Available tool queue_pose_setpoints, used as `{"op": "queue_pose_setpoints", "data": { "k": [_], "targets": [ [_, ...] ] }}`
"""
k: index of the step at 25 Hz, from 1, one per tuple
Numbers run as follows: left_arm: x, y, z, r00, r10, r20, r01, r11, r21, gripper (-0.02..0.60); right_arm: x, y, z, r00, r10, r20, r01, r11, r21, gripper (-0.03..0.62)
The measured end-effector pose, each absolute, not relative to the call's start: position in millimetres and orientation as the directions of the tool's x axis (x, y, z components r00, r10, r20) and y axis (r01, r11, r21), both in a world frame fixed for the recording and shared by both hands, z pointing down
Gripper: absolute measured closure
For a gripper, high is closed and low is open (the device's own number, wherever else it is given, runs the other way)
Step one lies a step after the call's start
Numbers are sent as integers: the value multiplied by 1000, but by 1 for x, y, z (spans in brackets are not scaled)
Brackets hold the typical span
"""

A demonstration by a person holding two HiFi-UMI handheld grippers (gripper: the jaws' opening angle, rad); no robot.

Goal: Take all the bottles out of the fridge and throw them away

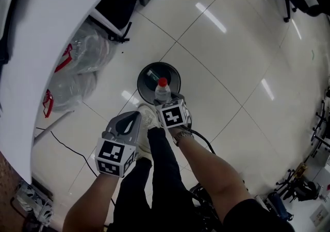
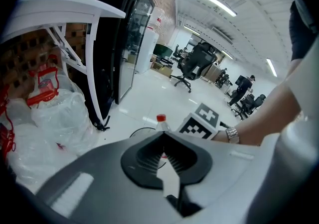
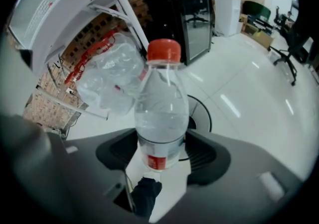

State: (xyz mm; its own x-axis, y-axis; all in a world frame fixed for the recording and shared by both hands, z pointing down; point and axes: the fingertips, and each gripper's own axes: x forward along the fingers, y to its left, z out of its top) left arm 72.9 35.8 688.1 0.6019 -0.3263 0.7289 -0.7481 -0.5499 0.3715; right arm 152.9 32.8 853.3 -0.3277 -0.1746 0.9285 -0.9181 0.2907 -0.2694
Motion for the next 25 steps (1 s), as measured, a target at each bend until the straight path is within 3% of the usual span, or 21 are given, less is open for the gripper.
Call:
{"op": "queue_pose_setpoints", "data": {
  "k": [14, 25],
  "targets": [
    [73, 42, 681, 592, -340, 730, -759, -540, 364, 578, 153, 42, 837, -349, -202, 915, -913, 293, -284, 295],
    [58, 42, 632, 570, -423, 704, -789, -521, 325, 578, 136, 45, 767, -398, -249, 883, -888, 349, -301, 295]
  ]
}}
